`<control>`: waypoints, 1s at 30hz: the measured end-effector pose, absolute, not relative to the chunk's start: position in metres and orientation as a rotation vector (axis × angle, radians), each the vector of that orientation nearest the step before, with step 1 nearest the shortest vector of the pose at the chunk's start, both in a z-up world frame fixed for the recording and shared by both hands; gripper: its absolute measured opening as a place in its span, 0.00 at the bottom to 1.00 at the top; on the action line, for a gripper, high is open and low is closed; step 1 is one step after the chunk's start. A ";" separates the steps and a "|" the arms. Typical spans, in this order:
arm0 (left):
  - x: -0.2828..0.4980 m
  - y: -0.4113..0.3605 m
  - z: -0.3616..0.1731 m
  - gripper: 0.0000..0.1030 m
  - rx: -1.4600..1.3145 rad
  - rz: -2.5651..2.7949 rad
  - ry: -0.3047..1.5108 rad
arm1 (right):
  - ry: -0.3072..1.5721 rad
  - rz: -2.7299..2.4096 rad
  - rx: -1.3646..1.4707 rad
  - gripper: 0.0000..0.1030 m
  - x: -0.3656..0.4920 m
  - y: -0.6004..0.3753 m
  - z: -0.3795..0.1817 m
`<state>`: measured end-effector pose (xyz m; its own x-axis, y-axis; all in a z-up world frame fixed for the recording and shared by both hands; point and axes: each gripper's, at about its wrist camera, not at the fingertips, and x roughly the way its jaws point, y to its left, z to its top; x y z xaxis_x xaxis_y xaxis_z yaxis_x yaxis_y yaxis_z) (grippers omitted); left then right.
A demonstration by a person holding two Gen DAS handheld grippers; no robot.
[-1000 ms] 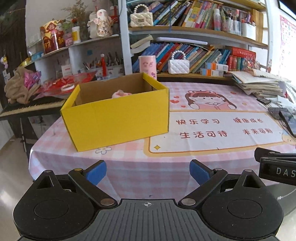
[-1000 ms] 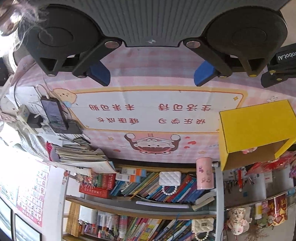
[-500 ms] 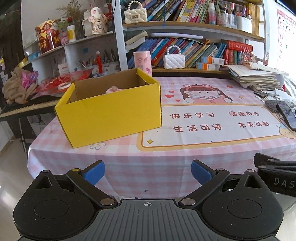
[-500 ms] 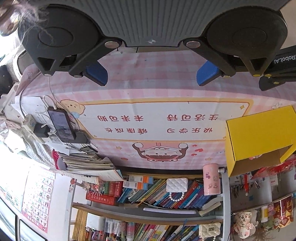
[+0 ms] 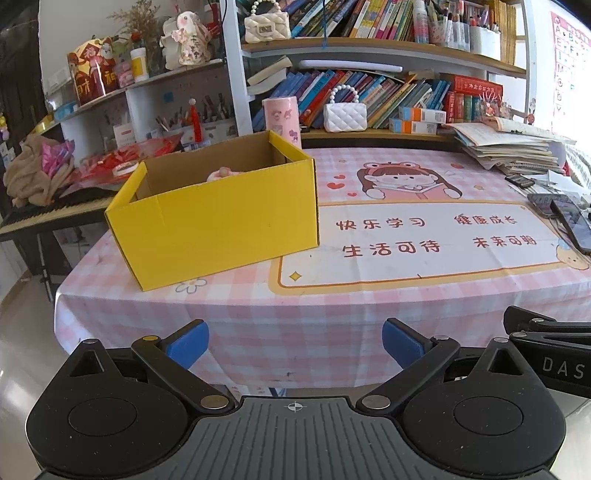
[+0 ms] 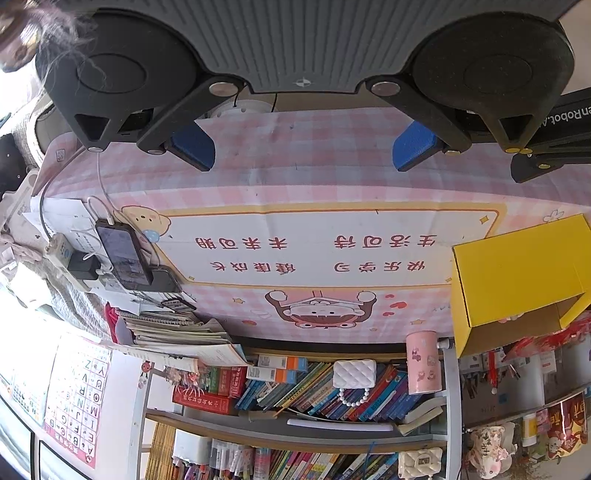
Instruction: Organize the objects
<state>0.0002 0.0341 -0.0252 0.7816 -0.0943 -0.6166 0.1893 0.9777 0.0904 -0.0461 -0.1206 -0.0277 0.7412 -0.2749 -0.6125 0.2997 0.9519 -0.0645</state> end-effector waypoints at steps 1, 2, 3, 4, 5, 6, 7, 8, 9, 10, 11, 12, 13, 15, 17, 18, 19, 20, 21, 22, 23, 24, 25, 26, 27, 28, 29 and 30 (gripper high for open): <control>0.001 0.034 -0.025 0.98 0.149 -0.152 0.658 | 0.665 -0.315 0.039 1.00 -0.046 -0.121 -0.028; 0.001 0.034 -0.026 0.98 0.149 -0.151 0.660 | 0.666 -0.315 0.039 1.00 -0.046 -0.120 -0.028; 0.001 0.034 -0.026 0.98 0.148 -0.149 0.662 | 0.666 -0.316 0.039 1.00 -0.046 -0.120 -0.028; 0.001 0.034 -0.026 0.98 0.147 -0.148 0.664 | 0.665 -0.317 0.039 1.00 -0.046 -0.120 -0.028; 0.001 0.033 -0.026 0.98 0.147 -0.147 0.665 | 0.666 -0.317 0.039 1.00 -0.046 -0.120 -0.028; 0.001 0.033 -0.026 0.98 0.147 -0.146 0.666 | 0.665 -0.315 0.040 1.00 -0.046 -0.120 -0.028; 0.001 0.033 -0.026 0.98 0.147 -0.145 0.667 | 0.665 -0.316 0.039 1.00 -0.046 -0.120 -0.028; 0.001 0.033 -0.026 0.98 0.146 -0.144 0.668 | 0.665 -0.316 0.039 1.00 -0.046 -0.120 -0.028; 0.001 0.033 -0.027 0.98 0.146 -0.143 0.669 | 0.666 -0.315 0.039 1.00 -0.046 -0.120 -0.027; 0.002 0.033 -0.027 0.98 0.147 -0.142 0.670 | 0.667 -0.316 0.040 1.00 -0.046 -0.120 -0.028; 0.002 0.033 -0.027 0.98 0.148 -0.141 0.671 | 0.668 -0.317 0.039 1.00 -0.045 -0.120 -0.028; 0.002 0.033 -0.027 0.98 0.149 -0.140 0.672 | 0.669 -0.317 0.039 1.00 -0.046 -0.120 -0.030; 0.002 0.032 -0.027 0.98 0.149 -0.139 0.673 | 0.670 -0.317 0.038 1.00 -0.046 -0.119 -0.030; 0.003 0.032 -0.028 0.98 0.151 -0.137 0.674 | 0.670 -0.316 0.040 1.00 -0.045 -0.120 -0.029; 0.004 0.032 -0.028 0.98 0.151 -0.136 0.677 | 0.672 -0.316 0.039 1.00 -0.045 -0.120 -0.031; 0.004 0.032 -0.028 0.98 0.151 -0.136 0.678 | 0.672 -0.316 0.039 1.00 -0.045 -0.120 -0.032; 0.005 0.032 -0.029 0.98 0.150 -0.136 0.679 | 0.672 -0.316 0.039 1.00 -0.045 -0.120 -0.031; 0.006 0.032 -0.029 0.98 0.150 -0.136 0.681 | 0.673 -0.316 0.038 1.00 -0.045 -0.120 -0.032; 0.006 0.032 -0.029 0.98 0.150 -0.135 0.682 | 0.674 -0.315 0.037 1.00 -0.044 -0.120 -0.034; 0.007 0.032 -0.029 0.98 0.150 -0.134 0.682 | 0.675 -0.314 0.037 1.00 -0.043 -0.120 -0.034; 0.007 0.032 -0.029 0.98 0.149 -0.133 0.683 | 0.676 -0.313 0.035 1.00 -0.043 -0.120 -0.034; 0.008 0.032 -0.029 0.98 0.150 -0.131 0.684 | 0.677 -0.312 0.032 1.00 -0.042 -0.120 -0.035; 0.008 0.031 -0.029 0.98 0.151 -0.130 0.684 | 0.678 -0.311 0.030 1.00 -0.041 -0.121 -0.035; 0.009 0.031 -0.029 0.98 0.152 -0.130 0.685 | 0.680 -0.312 0.029 1.00 -0.039 -0.121 -0.035; 0.009 0.030 -0.030 0.98 0.153 -0.130 0.687 | 0.683 -0.312 0.027 1.00 -0.037 -0.122 -0.035; 0.010 0.030 -0.030 0.98 0.154 -0.130 0.690 | 0.686 -0.312 0.026 1.00 -0.035 -0.123 -0.034; 0.011 0.029 -0.031 0.98 0.153 -0.129 0.691 | 0.690 -0.310 0.026 1.00 -0.034 -0.124 -0.034; 0.013 0.029 -0.031 0.98 0.152 -0.129 0.693 | 0.691 -0.309 0.026 1.00 -0.033 -0.125 -0.034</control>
<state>0.0128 0.0285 -0.0308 0.7620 -0.0681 -0.6439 0.1686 0.9810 0.0958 -0.0330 -0.1249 -0.0337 0.7270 -0.2719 -0.6305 0.2887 0.9542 -0.0786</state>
